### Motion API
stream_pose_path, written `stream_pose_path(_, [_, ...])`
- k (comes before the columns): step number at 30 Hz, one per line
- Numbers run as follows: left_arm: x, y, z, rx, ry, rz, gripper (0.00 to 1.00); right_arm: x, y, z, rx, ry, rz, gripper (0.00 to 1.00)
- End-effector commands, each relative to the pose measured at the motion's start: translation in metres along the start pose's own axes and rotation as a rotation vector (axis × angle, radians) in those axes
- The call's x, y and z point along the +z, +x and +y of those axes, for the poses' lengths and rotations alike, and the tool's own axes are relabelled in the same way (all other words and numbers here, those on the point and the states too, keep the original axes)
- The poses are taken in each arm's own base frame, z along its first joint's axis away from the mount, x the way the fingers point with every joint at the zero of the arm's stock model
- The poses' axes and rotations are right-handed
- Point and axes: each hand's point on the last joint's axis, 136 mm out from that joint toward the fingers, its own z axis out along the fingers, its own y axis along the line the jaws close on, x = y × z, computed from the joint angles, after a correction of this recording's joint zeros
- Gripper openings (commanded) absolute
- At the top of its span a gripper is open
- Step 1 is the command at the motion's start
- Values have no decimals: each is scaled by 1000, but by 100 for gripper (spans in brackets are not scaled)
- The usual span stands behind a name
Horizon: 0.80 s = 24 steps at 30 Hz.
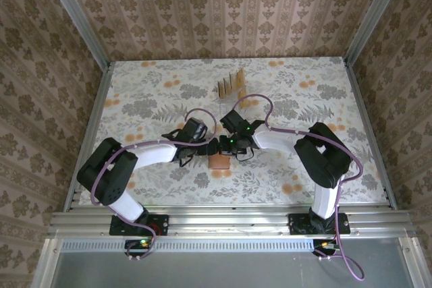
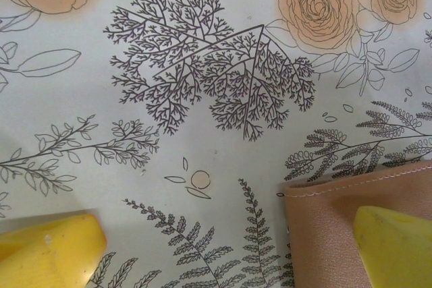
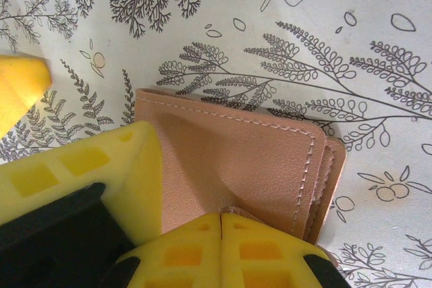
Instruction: Put the credit cards into the card holder
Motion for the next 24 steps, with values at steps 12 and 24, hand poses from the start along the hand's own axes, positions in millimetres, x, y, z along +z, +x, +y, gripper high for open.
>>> stream_pose_path(12, [15, 56, 45, -64, -128, 192, 100, 32, 74, -62, -111, 275, 171, 0])
stream_pose_path(24, [18, 59, 48, -74, -124, 202, 100, 45, 103, -77, -172, 365, 213, 0])
